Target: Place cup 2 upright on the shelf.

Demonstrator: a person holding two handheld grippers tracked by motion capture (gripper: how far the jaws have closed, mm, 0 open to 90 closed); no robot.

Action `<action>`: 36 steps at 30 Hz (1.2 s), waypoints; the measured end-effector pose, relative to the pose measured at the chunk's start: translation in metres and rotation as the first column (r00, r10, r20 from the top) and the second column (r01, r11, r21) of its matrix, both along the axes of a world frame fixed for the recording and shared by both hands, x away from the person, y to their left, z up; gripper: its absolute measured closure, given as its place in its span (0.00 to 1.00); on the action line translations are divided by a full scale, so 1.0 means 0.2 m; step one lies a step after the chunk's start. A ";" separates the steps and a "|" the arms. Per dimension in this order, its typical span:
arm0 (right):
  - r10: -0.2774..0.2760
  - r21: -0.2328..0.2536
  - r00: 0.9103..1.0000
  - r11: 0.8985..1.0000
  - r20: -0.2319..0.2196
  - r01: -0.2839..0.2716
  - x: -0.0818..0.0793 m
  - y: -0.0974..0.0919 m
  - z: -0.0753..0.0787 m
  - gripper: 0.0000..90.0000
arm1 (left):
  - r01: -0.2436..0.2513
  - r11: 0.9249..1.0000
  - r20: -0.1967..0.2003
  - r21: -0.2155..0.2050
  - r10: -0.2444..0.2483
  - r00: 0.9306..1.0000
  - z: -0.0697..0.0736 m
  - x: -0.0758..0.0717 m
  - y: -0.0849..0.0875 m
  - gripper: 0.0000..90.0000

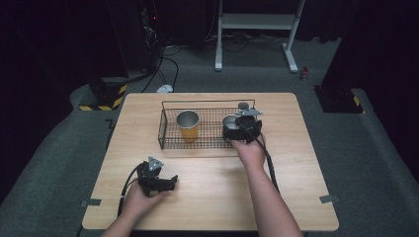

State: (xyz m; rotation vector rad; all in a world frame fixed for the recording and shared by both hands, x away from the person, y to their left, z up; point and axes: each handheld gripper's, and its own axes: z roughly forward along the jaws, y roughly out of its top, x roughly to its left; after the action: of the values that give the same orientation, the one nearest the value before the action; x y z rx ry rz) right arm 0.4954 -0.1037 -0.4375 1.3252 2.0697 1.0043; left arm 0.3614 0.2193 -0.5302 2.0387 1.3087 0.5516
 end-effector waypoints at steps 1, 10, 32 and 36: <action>-0.002 0.002 1.000 1.000 0.000 0.002 -0.01 0.00 0.00 0.11 | 0.001 1.000 -0.001 0.001 -0.001 1.000 0.00 0.00 0.00 0.01; -0.004 0.002 1.000 1.000 0.020 0.004 -0.09 -0.04 0.00 0.11 | 0.000 1.000 0.000 0.000 0.000 1.000 0.00 0.00 0.00 0.01; -0.007 -0.017 0.999 1.000 0.039 0.008 -0.25 -0.15 -0.04 0.11 | 0.002 1.000 0.000 0.002 -0.002 1.000 0.00 0.00 0.00 0.01; -0.010 -0.021 0.999 1.000 0.046 0.011 -0.29 -0.18 -0.04 0.11 | 0.001 1.000 0.000 -0.001 -0.001 1.000 0.00 0.00 0.00 0.01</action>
State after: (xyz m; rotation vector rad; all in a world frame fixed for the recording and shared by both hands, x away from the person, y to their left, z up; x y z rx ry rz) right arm 0.4374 -0.1397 -0.4461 1.2894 2.0315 0.9959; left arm 0.3616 0.2189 -0.5302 2.0385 1.3076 0.5512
